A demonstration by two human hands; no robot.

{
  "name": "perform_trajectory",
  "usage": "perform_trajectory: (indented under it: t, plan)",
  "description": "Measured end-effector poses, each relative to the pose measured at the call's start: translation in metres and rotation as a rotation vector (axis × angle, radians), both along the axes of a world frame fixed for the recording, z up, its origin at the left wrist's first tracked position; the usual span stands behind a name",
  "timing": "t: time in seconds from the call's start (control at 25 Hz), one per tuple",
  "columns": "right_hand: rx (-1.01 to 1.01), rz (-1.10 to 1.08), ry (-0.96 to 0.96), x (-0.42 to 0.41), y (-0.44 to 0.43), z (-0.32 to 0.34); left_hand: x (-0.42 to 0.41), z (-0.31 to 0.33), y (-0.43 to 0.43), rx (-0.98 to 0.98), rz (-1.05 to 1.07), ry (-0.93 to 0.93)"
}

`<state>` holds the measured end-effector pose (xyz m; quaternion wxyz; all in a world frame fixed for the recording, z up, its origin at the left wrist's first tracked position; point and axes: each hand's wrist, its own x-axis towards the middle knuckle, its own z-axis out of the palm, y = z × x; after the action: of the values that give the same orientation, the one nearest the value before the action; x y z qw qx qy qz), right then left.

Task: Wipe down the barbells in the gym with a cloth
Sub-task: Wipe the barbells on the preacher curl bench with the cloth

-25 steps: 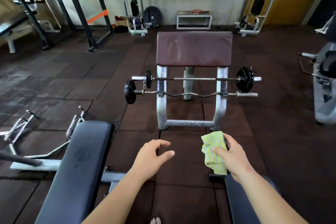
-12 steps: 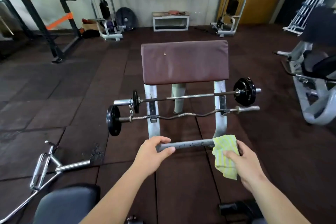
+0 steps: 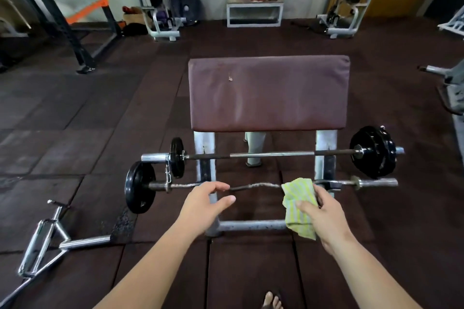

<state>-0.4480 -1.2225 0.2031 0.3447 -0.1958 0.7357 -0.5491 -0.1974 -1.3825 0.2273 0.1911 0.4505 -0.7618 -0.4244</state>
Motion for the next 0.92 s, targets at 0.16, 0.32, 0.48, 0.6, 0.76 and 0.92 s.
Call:
perform_trajectory:
  t: [0.16, 0.32, 0.48, 0.6, 0.76, 0.92]
  plan:
    - [0.051, 0.074, 0.075, -0.056, -0.079, -0.021, -0.051, -0.021, -0.062, 0.011, 0.039, -0.033]
    - [0.077, 0.148, 0.169, -0.089, -0.141, -0.042, -0.089, -0.056, -0.12, 0.002, 0.068, -0.1]
    - [0.037, 0.161, 0.238, -0.104, -0.193, -0.089, -0.119, -0.111, -0.176, -0.126, 0.019, -0.159]
    - [-0.037, 0.191, 0.361, -0.108, -0.229, -0.142, -0.128, -0.172, -0.212, -0.231, 0.027, -0.193]
    - [-0.201, 0.165, 0.558, -0.107, -0.267, -0.206, -0.135, -0.238, -0.251, -0.442, -0.027, -0.358]
    - [-0.454, 0.143, 0.868, -0.107, -0.301, -0.26, -0.139, -0.29, -0.274, -0.564, -0.039, -0.488]
